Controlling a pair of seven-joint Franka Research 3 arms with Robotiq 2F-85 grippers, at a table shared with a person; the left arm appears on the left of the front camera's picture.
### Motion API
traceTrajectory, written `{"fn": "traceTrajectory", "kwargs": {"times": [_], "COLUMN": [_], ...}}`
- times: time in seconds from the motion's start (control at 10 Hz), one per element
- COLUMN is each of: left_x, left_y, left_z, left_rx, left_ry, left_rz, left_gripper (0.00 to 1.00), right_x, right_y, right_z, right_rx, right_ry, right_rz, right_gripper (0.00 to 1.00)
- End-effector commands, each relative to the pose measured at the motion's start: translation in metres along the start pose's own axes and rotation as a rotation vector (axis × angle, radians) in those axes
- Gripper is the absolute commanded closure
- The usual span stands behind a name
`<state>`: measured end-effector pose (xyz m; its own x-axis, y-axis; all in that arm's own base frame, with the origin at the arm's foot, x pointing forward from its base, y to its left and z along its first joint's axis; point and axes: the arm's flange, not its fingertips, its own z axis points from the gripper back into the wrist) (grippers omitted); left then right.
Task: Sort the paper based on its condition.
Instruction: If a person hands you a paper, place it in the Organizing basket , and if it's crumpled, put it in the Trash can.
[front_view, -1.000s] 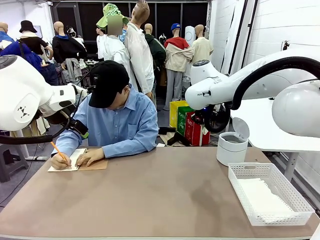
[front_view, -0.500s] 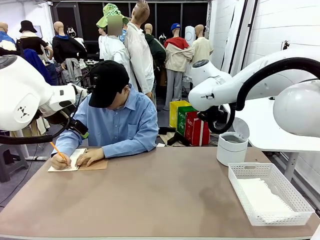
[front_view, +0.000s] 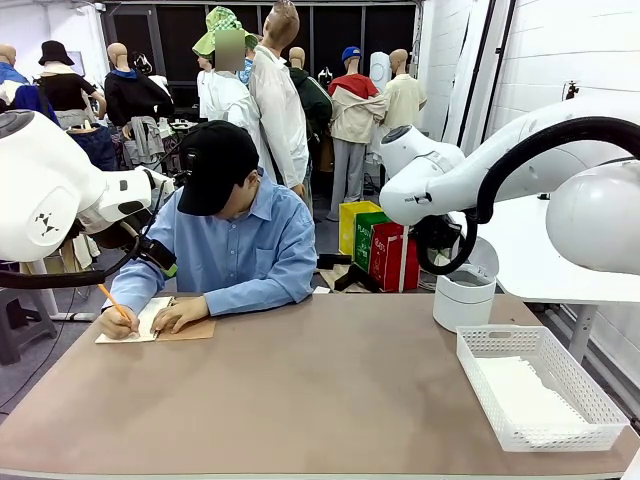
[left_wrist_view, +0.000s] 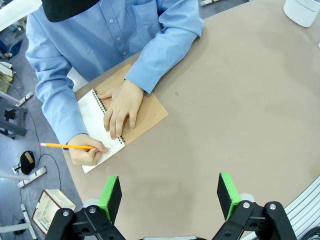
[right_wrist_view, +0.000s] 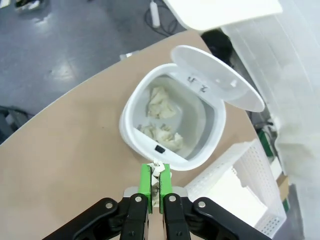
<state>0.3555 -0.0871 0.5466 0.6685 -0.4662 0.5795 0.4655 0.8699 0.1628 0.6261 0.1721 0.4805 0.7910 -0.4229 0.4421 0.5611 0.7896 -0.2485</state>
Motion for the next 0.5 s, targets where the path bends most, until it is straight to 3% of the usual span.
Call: {"fn": "traceTrajectory", "kwargs": {"times": [0.0, 0.4], "left_x": [0.0, 0.0], "left_y": [0.001, 0.001], "left_z": [0.0, 0.0], "left_rx": [-0.001, -0.001], "left_ry": [-0.001, -0.001], "left_rz": [0.003, 0.003], "left_gripper": [0.0, 0.0], "right_x": [0.008, 0.035], "right_y": [-0.003, -0.008], "right_z": [-0.014, -0.043], "right_rx": [-0.053, -0.043], "right_ry": [-0.026, -0.05], "right_rz": [-0.075, -0.124], "right_gripper": [1.0, 1.0]}}
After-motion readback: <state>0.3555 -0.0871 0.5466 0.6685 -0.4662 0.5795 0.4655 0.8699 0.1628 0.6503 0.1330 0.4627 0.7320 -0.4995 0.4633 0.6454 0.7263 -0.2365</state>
